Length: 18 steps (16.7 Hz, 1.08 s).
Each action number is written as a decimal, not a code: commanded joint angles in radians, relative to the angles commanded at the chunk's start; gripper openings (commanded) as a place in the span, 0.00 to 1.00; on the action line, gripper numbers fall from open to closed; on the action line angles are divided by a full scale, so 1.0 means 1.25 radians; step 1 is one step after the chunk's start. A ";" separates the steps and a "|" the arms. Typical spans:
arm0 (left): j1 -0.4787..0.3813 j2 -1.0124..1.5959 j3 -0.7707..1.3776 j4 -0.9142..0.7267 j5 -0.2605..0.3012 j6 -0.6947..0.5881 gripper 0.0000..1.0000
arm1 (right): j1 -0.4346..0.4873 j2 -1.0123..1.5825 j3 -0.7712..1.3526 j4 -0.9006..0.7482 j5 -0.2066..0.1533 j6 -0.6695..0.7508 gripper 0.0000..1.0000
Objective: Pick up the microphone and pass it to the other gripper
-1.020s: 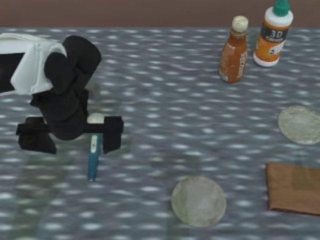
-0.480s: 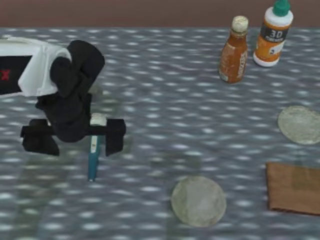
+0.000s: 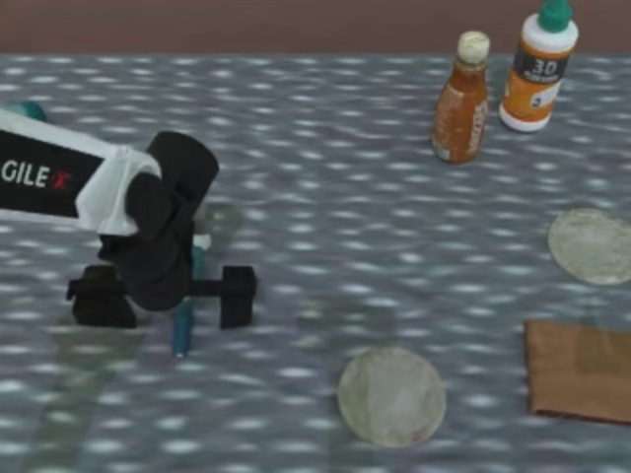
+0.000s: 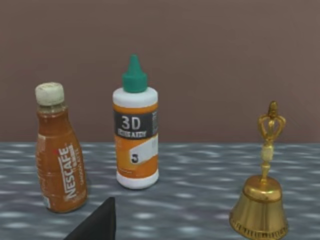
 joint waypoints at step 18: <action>0.000 0.005 -0.002 0.006 0.000 0.000 0.00 | 0.000 0.000 0.000 0.000 0.000 0.000 1.00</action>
